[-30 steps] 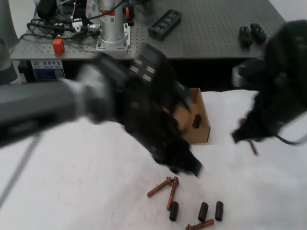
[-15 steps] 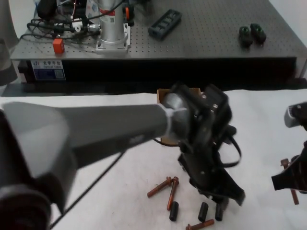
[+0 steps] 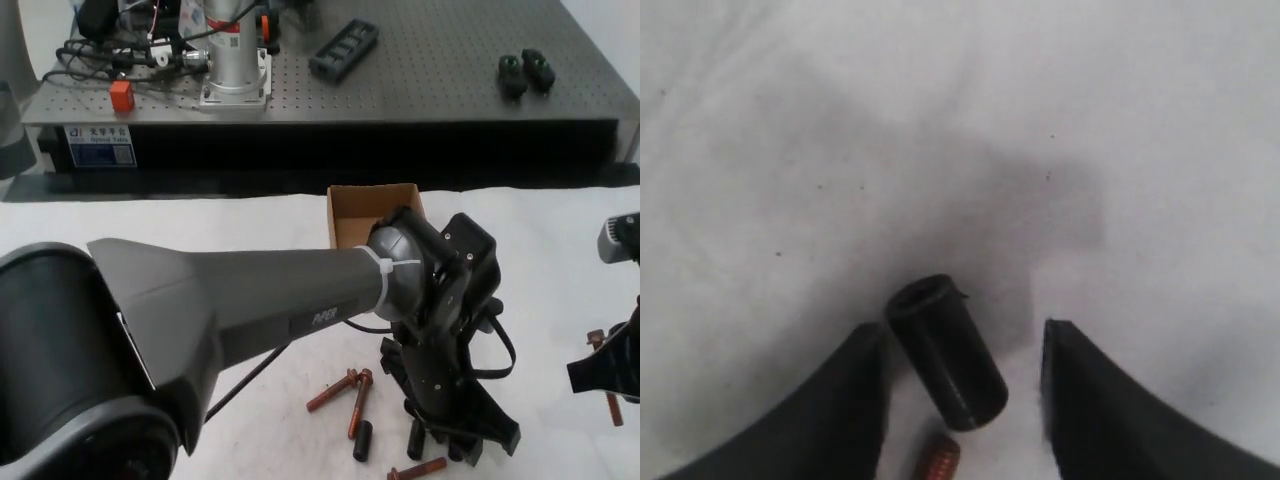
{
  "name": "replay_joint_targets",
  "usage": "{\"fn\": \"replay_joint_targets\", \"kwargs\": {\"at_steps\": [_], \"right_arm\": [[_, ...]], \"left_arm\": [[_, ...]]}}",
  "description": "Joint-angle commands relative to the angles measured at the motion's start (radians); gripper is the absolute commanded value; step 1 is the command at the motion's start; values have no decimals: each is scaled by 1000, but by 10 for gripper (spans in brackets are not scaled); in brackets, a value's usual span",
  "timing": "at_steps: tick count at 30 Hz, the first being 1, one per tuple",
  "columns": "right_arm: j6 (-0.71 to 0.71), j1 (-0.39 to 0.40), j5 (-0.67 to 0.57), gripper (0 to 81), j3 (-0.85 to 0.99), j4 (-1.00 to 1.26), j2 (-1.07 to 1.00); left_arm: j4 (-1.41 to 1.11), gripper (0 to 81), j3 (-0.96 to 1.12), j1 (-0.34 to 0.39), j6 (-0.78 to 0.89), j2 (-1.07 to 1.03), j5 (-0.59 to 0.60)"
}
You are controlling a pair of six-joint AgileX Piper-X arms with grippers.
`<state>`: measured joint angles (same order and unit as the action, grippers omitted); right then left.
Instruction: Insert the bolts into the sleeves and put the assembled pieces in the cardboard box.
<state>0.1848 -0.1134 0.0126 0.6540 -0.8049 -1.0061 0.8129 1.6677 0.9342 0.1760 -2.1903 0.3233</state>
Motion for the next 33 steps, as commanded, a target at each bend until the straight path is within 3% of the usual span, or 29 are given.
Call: {"fn": "replay_joint_targets", "kwargs": {"at_steps": [1, 6, 7, 10, 15, 21, 28, 33], "right_arm": [[-9, -6, -13, 18, 1, 16, 13], [-14, -6, -13, 18, 1, 37, 13], [-17, -6, -18, 18, 1, 39, 13], [-60, -6, -65, 18, 1, 66, 13], [-154, -4, -294, 18, -3, 193, 21], [-464, 3, -558, 18, -52, 532, 49], [-734, 131, -568, 18, -128, 1006, 55], [-739, 201, -516, 18, -130, 1024, 55]], "left_arm": [[-2, 278, 12, 4, 14, -11, -6], [-3, 22, 12, 4, -9, -11, 33], [-2, 5, 12, 4, -25, -11, 54], [-2, 5, 12, 4, -31, 0, 67], [1, 6, -14, -26, -42, 107, 42], [-359, 6, -368, -70, -13, 407, 28], [-1029, 6, -803, -78, 38, 689, 82], [-1200, 6, -881, -80, 93, 738, 73]]}}
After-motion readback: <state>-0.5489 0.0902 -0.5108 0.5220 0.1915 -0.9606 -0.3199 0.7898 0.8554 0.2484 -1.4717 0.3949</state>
